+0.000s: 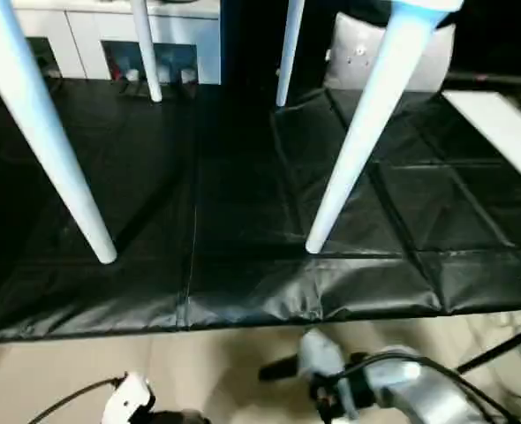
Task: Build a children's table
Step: Flip table
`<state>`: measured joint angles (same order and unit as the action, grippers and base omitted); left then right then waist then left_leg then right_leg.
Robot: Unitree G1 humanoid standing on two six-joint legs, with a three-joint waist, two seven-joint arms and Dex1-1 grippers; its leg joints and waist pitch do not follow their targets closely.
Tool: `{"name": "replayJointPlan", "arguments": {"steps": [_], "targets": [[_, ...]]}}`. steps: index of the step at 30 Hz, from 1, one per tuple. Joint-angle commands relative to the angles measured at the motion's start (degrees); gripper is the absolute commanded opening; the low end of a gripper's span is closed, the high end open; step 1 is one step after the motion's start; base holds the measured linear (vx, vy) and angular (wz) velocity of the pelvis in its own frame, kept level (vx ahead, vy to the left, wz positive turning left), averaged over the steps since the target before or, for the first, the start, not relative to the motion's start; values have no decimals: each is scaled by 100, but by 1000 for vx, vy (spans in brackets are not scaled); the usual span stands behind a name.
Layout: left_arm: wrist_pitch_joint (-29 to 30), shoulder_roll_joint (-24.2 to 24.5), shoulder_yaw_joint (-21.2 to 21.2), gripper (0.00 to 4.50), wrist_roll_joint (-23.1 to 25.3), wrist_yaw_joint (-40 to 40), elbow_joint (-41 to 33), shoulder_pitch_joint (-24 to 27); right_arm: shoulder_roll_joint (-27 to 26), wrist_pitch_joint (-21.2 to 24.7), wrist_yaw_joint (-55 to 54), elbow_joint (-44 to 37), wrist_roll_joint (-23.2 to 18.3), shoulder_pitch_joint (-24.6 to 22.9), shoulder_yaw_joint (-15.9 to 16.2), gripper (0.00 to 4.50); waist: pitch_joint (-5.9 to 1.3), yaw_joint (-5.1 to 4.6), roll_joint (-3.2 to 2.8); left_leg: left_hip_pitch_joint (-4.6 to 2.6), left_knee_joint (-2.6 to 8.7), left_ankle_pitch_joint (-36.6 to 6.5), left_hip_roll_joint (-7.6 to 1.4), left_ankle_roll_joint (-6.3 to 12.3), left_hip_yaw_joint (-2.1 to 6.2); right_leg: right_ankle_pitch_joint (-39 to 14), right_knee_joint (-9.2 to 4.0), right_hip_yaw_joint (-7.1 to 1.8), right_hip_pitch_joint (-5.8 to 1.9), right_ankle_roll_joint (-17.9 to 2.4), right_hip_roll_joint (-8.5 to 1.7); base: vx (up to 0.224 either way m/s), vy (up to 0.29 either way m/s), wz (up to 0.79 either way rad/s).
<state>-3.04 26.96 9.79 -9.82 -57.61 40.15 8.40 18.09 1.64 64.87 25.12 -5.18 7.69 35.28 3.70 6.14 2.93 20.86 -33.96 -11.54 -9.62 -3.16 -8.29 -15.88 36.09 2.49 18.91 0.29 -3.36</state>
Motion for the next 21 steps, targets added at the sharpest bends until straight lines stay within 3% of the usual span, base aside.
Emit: {"name": "replayJointPlan", "arguments": {"steps": [1,2,3,4,6,7,9,11,13,14,15,17,18,19,20,21], "targets": [[-154,-51,-30,267,143,137,712,-75,-77,-115,-192,554,166,43,52,450,-143,3,-161,-115,602,-1670,-456,13,162,-263,-473,-297,-3,-1416,-611,0,0,0],[-217,-89,-52,267,171,146,1035,-168,-203,-135,-321,846,206,83,48,450,-146,-2,-136,-112,612,-1702,-457,18,163,-49,-448,-292,0,-1448,-604,0,0,0],[-295,-236,-141,267,291,533,1829,-459,-527,-151,-837,1589,329,171,-17,450,-134,-29,-61,-113,610,-1760,-425,46,130,-47,-453,-301,21,-1488,-594,0,0,0],[-362,-294,-162,267,332,671,2042,-551,-641,-113,-1011,1827,311,183,-95,450,-139,-22,-85,-118,613,-1789,-420,31,141,-148,-446,-312,23,-1522,-619,0,0,0],[-501,-379,-199,267,406,864,2363,-693,-803,-87,-1231,2185,281,210,-224,450,-157,-2,-78,-125,619,-1752,-464,54,149,-168,-460,-333,-4,-1534,-674,0,0,0],[-441,-524,-373,267,304,1088,2602,-840,-920,-99,-1680,2563,290,220,-372,450,-148,-5,-40,-109,627,-1680,-478,88,150,-68,-457,-325,-20,-1520,-668,0,0,0],[-444,-862,-485,267,310,1838,3024,-1096,-1184,-20,-2716,3395,88,220,-954,450,-159,-12,-48,-119,604,-1466,-468,123,120,199,-420,-341,-3,-1647,-674,0,0,0],[-543,-1066,-428,267,382,2388,2824,-1333,-1331,203,-3684,3814,-277,166,-1564,450,-127,22,-218,-128,604,-1511,-495,101,132,310,-421,-351,16,-1630,-679,0,0,0],[-278,-1220,-415,267,432,2775,2823,-1538,-1368,218,-4234,4030,-466,102,-1869,450,-119,21,-192,-138,608,-1662,-499,34,92,306,-434,-359,1,-1588,-659,0,0,0],[-109,-1285,-400,267,486,3009,2870,-1642,-1386,200,-4468,4131,-550,71,-2007,450,-116,31,-212,-124,601,-1620,-489,35,107,304,-422,-360,-14,-1587,-667,0,0,0],[-109,-1285,-400,267,486,3009,2870,-1642,-1386,200,-4468,4131,-550,71,-2007,450,-104,40,-204,-116,592,-1584,-487,74,99,184,-447,-363,-14,-1565,-686,0,0,0],[91,-1435,-446,267,561,3506,3020,-1824,-1491,217,-4800,4312,-799,-10,-2357,450,-77,27,-370,-89,579,-1564,-481,54,109,147,-436,-374,-4,-1534,-682,0,0,0],[89,-1478,-493,267,542,3612,3033,-1845,-1536,222,-4857,4331,-856,-44,-2429,450,-90,11,-317,-55,551,-1320,-472,150,103,380,-432,-370,-48,-1539,-686,0,0,0],[242,-1608,-719,267,409,3803,3122,-1869,-1658,228,-5092,4433,-875,-89,-2558,450,-71,11,-451,-53,555,-1346,-470,139,109,393,-432,-362,-16,-1553,-674,0,0,0],[287,-1675,-781,267,379,3927,3160,-1846,-1753,346,-5169,4574,-775,-51,-2576,450,-46,-15,-422,-47,555,-1293,-471,194,107,478,-429,-349,-12,-1593,-658,0,0,0],[310,-1720,-816,267,367,4016,3183,-1829,-1821,412,-5251,4672,-699,-24,-2596,450,-65,-67,-359,-27,543,-1262,-449,245,92,457,-432,-342,-44,-1595,-642,0,0,0]]}}
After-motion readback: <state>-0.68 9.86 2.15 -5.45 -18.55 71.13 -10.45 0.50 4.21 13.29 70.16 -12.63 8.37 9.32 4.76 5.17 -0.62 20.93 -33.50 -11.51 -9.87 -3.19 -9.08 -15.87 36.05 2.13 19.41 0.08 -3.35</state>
